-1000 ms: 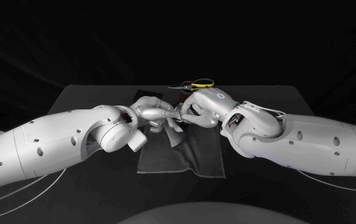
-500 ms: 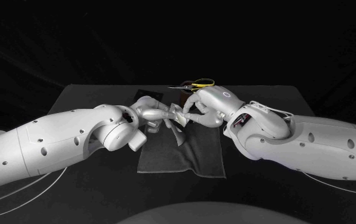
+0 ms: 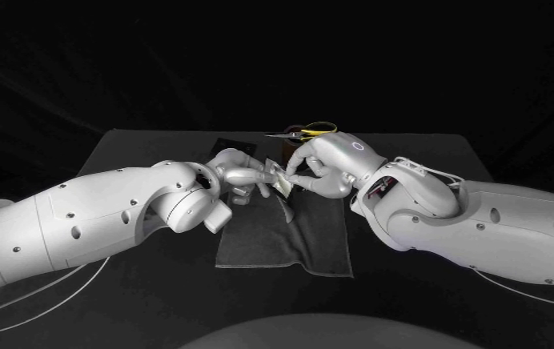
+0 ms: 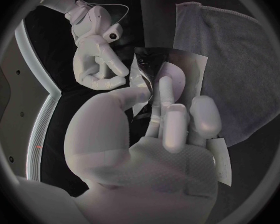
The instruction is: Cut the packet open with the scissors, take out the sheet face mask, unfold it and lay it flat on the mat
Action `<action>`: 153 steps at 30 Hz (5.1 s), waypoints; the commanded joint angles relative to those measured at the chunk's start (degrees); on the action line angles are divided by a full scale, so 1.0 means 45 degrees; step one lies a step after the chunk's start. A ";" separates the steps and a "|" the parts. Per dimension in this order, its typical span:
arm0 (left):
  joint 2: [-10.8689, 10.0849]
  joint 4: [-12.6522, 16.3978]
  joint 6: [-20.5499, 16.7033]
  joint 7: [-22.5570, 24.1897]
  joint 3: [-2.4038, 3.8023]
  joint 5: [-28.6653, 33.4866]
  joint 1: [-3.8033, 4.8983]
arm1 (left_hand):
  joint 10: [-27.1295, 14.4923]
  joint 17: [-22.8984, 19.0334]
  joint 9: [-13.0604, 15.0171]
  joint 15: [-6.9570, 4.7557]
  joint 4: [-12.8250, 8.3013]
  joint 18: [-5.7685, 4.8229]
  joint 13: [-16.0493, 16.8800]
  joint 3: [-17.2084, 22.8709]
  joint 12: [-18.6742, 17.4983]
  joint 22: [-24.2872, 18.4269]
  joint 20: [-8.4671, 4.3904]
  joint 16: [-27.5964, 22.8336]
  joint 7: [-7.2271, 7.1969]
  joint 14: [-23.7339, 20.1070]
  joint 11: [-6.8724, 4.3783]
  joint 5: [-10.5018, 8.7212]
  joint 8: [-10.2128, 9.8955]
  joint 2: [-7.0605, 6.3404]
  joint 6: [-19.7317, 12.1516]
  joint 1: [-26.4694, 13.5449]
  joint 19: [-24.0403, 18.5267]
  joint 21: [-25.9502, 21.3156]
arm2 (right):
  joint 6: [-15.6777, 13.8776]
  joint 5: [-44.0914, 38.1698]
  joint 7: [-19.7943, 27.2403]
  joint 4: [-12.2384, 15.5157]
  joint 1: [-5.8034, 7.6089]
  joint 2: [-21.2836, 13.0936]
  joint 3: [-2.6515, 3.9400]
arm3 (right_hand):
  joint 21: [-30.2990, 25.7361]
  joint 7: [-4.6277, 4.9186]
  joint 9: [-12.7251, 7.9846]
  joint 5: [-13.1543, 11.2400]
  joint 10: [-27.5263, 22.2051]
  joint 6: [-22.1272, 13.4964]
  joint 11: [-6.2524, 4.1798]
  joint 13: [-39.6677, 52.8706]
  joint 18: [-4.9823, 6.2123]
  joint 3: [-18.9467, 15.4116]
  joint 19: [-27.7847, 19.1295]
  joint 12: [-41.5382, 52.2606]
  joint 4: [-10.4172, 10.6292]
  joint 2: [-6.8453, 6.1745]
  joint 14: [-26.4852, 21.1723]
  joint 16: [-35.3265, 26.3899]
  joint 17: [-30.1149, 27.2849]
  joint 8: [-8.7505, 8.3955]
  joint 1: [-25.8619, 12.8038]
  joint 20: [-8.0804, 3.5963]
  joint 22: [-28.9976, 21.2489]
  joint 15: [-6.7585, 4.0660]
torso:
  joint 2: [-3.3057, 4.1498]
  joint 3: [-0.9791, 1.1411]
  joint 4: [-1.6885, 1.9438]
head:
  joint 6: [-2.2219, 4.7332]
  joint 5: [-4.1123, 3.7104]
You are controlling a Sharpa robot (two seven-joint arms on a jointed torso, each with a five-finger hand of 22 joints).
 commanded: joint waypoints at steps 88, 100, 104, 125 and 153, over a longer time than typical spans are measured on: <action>0.0134 0.0360 0.0098 0.3386 0.0014 0.1791 0.0013 | 0.0047 0.0143 0.0065 -0.0086 -0.1477 -0.0031 0.0012 0.1318 0.0067 0.0109 -0.0002 0.0016 -0.0039 0.0366 -0.0141 0.0047 0.0089 0.0181 -0.0015 0.0086 -0.0003 -0.0013 | 0.3861 -0.1567 -0.1809 -0.1170 0.0028 0.1449 -0.0092 | -0.0887 0.0917 -0.0828 0.0063 -0.0158 -0.1145 0.0820 0.1347 0.0119 -0.1320 -0.0281 -0.0573 0.0828 -0.1186 0.1284 0.0003 0.3108 -0.1479 -0.0811 0.0631 0.0428 0.0694 | 0.0004 0.0009 -0.0011 | 0.0024 -0.0076; 0.0254 0.0011 0.0275 0.2699 0.0004 0.1692 -0.0002 | 0.0041 0.0104 0.0069 -0.0084 -0.1479 -0.0027 0.0013 0.1318 0.0069 0.0098 0.0000 -0.0008 -0.0036 0.0352 -0.0138 0.0062 0.0091 0.0188 -0.0021 0.0094 -0.0017 -0.0018 | 0.3833 -0.1440 -0.1644 -0.1421 0.0017 0.1590 -0.0121 | -0.0962 0.0908 -0.0833 0.0064 -0.0179 -0.1109 0.0813 0.1324 0.0133 -0.1428 -0.0307 -0.0607 0.0854 -0.1187 0.1282 -0.0001 0.3101 -0.1465 -0.0746 0.0623 0.0397 0.0691 | 0.0013 0.0004 -0.0011 | 0.0051 -0.0145; 0.0332 -0.0170 0.0402 0.2747 -0.0005 0.1668 -0.0070 | 0.0034 0.0132 0.0070 -0.0083 -0.1478 -0.0026 0.0014 0.1316 0.0069 0.0089 0.0003 0.0009 -0.0033 0.0358 -0.0135 0.0063 0.0091 0.0191 -0.0027 0.0096 -0.0027 -0.0022 | 0.3764 -0.1479 -0.1695 -0.1627 -0.0041 0.1704 -0.0150 | -0.0962 0.0908 -0.0833 0.0064 -0.0179 -0.1109 0.0813 0.1324 0.0133 -0.1428 -0.0307 -0.0607 0.0854 -0.1187 0.1282 -0.0001 0.3101 -0.1465 -0.0746 0.0623 0.0397 0.0691 | 0.0023 0.0000 -0.0007 | 0.0023 -0.0169; 0.0867 -0.1588 0.1773 0.2644 -0.0341 0.0215 -0.0799 | -0.0052 0.0005 0.0075 -0.0060 -0.1477 0.0006 0.0018 0.1276 0.0058 -0.0042 0.0019 -0.0073 0.0000 0.0299 -0.0105 0.0052 0.0077 0.0248 -0.0096 0.0137 -0.0151 -0.0085 | 0.3246 -0.1591 -0.1642 -0.3232 -0.0999 0.2756 -0.0233 | -0.1018 0.0927 -0.0861 0.0066 -0.0212 -0.1182 0.0824 0.1290 0.0141 -0.1518 -0.0324 -0.0659 0.0910 -0.1138 0.1278 -0.0013 0.3085 -0.1510 -0.0703 0.0621 0.0377 0.0690 | 0.0027 -0.0014 -0.0016 | -0.0162 -0.0309; 0.1103 -0.2620 0.2015 0.1999 -0.0361 -0.1608 -0.1154 | -0.0328 -0.0375 0.0102 0.0041 -0.1404 0.0027 0.0069 0.1044 0.0106 -0.0102 0.0083 -0.0293 0.0103 0.0120 -0.0003 -0.0073 0.0046 0.0499 -0.0334 0.0286 -0.0301 -0.0117 | 0.2881 -0.1573 -0.1338 -0.4825 -0.2240 0.3963 -0.0249 | -0.1276 0.0979 -0.0924 0.0065 -0.0313 -0.1364 0.0865 0.1197 0.0186 -0.1650 -0.0413 -0.0805 0.0970 -0.1058 0.1247 -0.0089 0.2976 -0.1618 -0.0551 0.0626 0.0257 0.0712 | 0.0135 0.0011 0.0011 | -0.0549 -0.0374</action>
